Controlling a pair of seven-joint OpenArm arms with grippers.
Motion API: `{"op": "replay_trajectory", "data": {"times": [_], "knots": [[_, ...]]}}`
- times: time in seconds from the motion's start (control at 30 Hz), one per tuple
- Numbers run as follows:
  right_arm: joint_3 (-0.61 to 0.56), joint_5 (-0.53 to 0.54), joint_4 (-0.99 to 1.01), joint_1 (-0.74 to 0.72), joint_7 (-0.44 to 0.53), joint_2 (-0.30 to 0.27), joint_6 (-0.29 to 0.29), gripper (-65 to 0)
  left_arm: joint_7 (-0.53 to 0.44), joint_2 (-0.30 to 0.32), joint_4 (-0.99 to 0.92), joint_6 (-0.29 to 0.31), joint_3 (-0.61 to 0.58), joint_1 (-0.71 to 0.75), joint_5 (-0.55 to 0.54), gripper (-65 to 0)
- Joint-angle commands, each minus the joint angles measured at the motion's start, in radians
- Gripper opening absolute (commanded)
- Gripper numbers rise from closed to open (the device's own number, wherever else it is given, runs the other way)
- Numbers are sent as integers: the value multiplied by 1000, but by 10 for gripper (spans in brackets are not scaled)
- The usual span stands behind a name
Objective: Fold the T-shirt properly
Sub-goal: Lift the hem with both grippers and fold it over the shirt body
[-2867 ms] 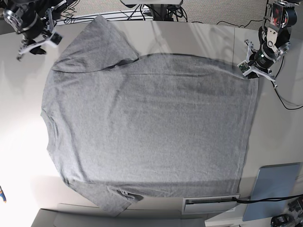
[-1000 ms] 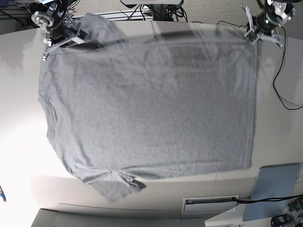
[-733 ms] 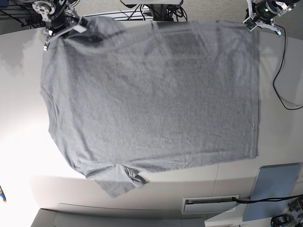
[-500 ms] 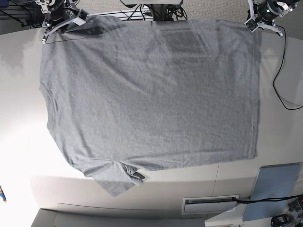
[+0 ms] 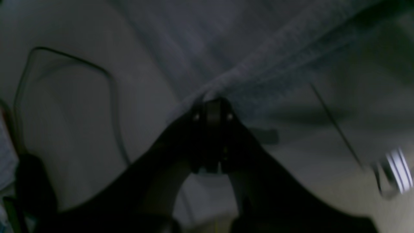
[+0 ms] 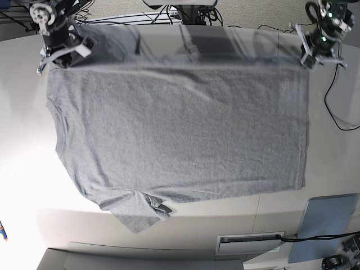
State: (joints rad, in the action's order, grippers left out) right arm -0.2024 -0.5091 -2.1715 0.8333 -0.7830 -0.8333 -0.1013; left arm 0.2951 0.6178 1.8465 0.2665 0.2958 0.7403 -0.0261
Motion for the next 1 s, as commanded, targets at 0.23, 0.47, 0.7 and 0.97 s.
{"op": "replay_trajectory", "data": {"times": [0.23, 0.47, 0.7, 0.97], "knots": [[10, 79, 7, -148, 34, -5, 16, -650, 4, 3, 4, 4, 8, -95, -66, -650], [5, 163, 141, -267, 93, -5, 13, -650, 0, -53, -58, 43, 8, -193, -84, -650], [5, 214, 192, -376, 115, 0, -19, -650, 5, -107, -118, 56, 8, -316, -83, -650], [-10, 256, 270, -478, 143, 27, -59, -650, 27, -122, -165, 75, 7, -383, -84, -650]]}}
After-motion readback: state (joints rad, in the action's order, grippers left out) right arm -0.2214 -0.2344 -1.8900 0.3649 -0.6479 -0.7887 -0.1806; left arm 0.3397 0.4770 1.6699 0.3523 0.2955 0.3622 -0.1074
